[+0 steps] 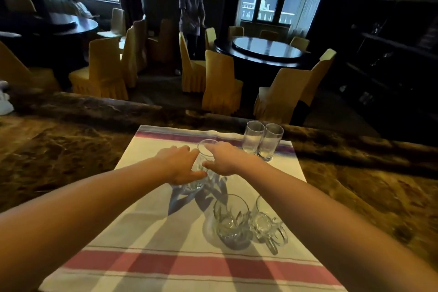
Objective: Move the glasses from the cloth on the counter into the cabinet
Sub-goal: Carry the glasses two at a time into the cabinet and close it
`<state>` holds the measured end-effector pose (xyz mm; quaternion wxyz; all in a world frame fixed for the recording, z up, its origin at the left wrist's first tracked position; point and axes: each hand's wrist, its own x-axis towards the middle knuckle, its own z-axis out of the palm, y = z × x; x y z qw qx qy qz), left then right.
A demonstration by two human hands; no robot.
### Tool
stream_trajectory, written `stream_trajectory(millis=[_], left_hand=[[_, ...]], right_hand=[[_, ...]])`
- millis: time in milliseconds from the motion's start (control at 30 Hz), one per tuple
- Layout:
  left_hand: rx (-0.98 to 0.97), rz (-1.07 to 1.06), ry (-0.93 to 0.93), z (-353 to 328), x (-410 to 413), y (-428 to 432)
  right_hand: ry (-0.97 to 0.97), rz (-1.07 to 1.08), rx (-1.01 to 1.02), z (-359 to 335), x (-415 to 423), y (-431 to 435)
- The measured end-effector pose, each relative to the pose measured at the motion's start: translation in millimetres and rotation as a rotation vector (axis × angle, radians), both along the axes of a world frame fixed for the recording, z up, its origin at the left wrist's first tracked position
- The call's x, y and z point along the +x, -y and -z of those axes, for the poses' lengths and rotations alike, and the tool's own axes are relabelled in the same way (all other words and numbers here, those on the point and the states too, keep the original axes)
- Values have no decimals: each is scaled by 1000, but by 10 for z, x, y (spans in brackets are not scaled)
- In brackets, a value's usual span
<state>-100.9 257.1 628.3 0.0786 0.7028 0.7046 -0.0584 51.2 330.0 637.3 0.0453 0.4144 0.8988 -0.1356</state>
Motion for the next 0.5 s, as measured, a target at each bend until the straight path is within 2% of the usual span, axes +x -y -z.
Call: stream_trajectory(millis=[300,500], left_hand=[[3,77,-16,-170,267,-114],[46,73,-20,-56,305,-100]], right_hand=[[170,4,-50,-352,407,367],[301,-135,-235,-365,554,798]])
